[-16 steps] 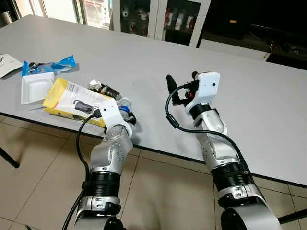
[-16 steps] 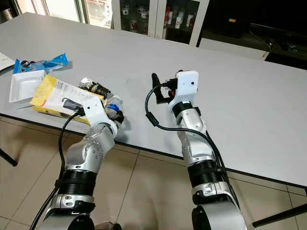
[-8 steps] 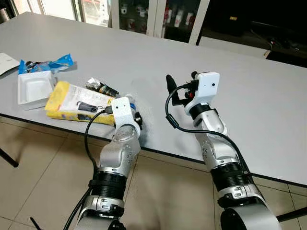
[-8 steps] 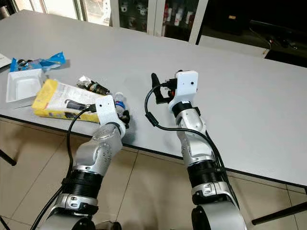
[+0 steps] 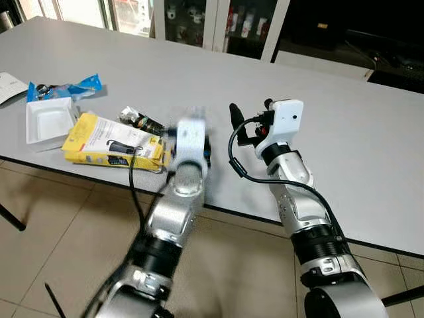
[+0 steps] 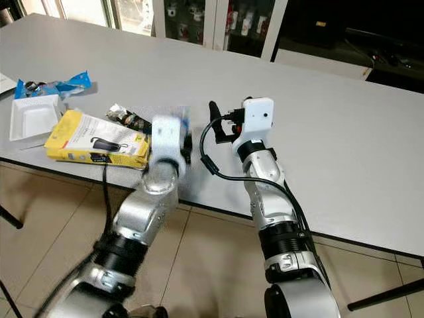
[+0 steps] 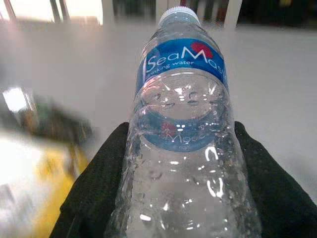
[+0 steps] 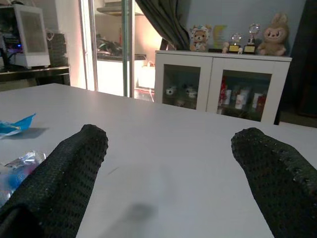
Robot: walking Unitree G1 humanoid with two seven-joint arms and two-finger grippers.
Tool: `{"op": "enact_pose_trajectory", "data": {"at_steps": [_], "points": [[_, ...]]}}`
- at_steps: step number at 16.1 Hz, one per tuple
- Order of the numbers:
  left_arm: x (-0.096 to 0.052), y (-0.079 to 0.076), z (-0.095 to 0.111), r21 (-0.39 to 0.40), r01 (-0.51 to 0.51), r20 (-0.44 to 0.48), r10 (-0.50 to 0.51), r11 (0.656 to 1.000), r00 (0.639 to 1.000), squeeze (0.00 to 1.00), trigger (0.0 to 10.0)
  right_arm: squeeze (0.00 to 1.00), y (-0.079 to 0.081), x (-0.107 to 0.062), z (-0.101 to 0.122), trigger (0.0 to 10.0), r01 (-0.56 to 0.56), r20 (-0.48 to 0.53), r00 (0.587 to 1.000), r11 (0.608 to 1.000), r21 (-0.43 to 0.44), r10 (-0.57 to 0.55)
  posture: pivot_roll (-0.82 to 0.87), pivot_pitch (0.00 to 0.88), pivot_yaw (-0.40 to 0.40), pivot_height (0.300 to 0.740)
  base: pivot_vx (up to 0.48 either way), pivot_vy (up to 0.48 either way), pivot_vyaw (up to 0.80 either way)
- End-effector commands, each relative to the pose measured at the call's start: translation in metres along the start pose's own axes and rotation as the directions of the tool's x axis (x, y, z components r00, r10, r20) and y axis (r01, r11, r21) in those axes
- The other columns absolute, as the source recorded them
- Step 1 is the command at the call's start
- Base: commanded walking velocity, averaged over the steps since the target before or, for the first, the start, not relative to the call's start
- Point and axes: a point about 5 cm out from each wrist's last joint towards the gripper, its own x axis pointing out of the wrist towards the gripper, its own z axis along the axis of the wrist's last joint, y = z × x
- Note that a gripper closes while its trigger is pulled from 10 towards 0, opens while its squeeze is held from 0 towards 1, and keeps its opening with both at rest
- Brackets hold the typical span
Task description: Picking trash to rubbish bin
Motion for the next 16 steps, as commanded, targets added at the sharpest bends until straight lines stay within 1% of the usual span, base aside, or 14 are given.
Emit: {"op": "enact_pose_trajectory", "data": {"at_steps": [1,2,3,6,7,8,9,10,11,12,13,14,15,16], "points": [[0.0,-0.003,0.013,0.037,0.026,0.088,-0.029,0.999,0.996,0.0,10.0,0.0,-0.006,0.0,0.003,10.0,0.035,0.016,0.999,0.999,0.002,-0.035,-0.03,0.036,-0.103,0.74,0.0,0.0,0.0],[0.002,0.006,0.019,0.076,-0.004,0.144,-0.007,0.997,0.99,0.0,10.0,0.0,-0.013,0.0,0.005,10.0,0.081,0.027,0.996,0.997,0.008,-0.081,-0.03,0.034,-0.104,0.74,0.0,0.0,0.0],[0.003,0.014,0.022,0.097,-0.031,0.175,0.014,0.995,0.984,0.0,10.0,0.0,-0.018,0.001,0.006,10.0,0.116,0.031,0.993,0.993,0.006,-0.116,-0.03,0.033,-0.104,0.74,0.0,0.0,0.0],[0.005,0.021,0.027,0.119,-0.053,0.232,0.024,0.992,0.972,0.0,10.0,0.0,-0.023,0.0,0.009,10.0,0.144,0.053,0.988,0.989,0.017,-0.145,-0.02,0.031,-0.103,0.74,0.0,0.0,0.0],[0.004,0.023,0.028,0.118,-0.048,0.253,0.017,0.992,0.967,0.0,10.0,0.0,-0.028,0.0,0.01,10.0,0.157,0.059,0.986,0.988,0.004,-0.157,-0.02,0.03,-0.103,0.74,0.0,0.0,0.0],[0.003,0.025,0.031,0.134,-0.027,0.307,-0.016,0.991,0.952,0.0,10.0,0.0,-0.042,-0.002,0.011,10.0,0.205,0.069,0.977,0.977,-0.053,-0.201,-0.02,0.028,-0.103,0.74,0.0,0.0,0.0],[0.002,0.026,0.03,0.146,-0.009,0.319,-0.038,0.989,0.947,0.0,10.0,0.0,-0.048,-0.003,0.013,10.0,0.219,0.076,0.974,0.974,-0.062,-0.215,-0.02,0.029,-0.103,0.74,0.0,0.0,0.0],[0.002,0.026,0.03,0.152,-0.007,0.323,-0.043,0.988,0.945,0.0,10.0,0.0,-0.048,-0.003,0.013,10.0,0.214,0.079,0.975,0.975,-0.065,-0.209,-0.03,0.029,-0.103,0.74,0.0,0.0,0.0],[0.001,0.028,0.03,0.177,0.005,0.344,-0.067,0.984,0.937,0.0,10.0,0.0,-0.048,-0.003,0.015,10.0,0.18,0.088,0.981,0.98,-0.084,-0.173,-0.03,0.029,-0.103,0.74,0.0,0.0,0.0],[0.0,0.03,0.032,0.231,0.011,0.375,-0.099,0.973,0.922,0.0,10.0,0.0,-0.051,-0.006,0.015,10.0,0.161,0.092,0.984,0.979,-0.123,-0.151,-0.02,0.026,-0.103,0.74,0.0,0.0,0.0],[0.0,0.033,0.032,0.27,0.002,0.405,-0.116,0.963,0.907,0.0,10.0,0.0,-0.056,-0.008,0.015,10.0,0.172,0.096,0.982,0.976,-0.132,-0.16,-0.02,0.025,-0.103,0.74,0.0,0.0,0.0],[-0.002,0.038,0.03,0.28,-0.001,0.442,-0.128,0.96,0.888,0.0,10.0,0.0,-0.061,-0.01,0.014,10.0,0.192,0.101,0.979,0.973,-0.131,-0.18,-0.02,0.02,-0.098,0.74,0.0,0.0,0.0],[-0.004,0.043,0.029,0.259,0.002,0.456,-0.124,0.966,0.881,0.0,10.0,0.0,-0.065,-0.012,0.014,10.0,0.213,0.104,0.974,0.969,-0.126,-0.201,-0.02,0.015,-0.095,0.74,0.0,0.0,0.0],[-0.003,0.05,0.025,0.275,-0.013,0.434,-0.112,0.961,0.894,0.0,10.0,0.0,-0.066,-0.013,0.013,10.0,0.225,0.106,0.971,0.967,-0.118,-0.213,-0.03,0.009,-0.09,0.74,0.0,0.0,0.0]]}}
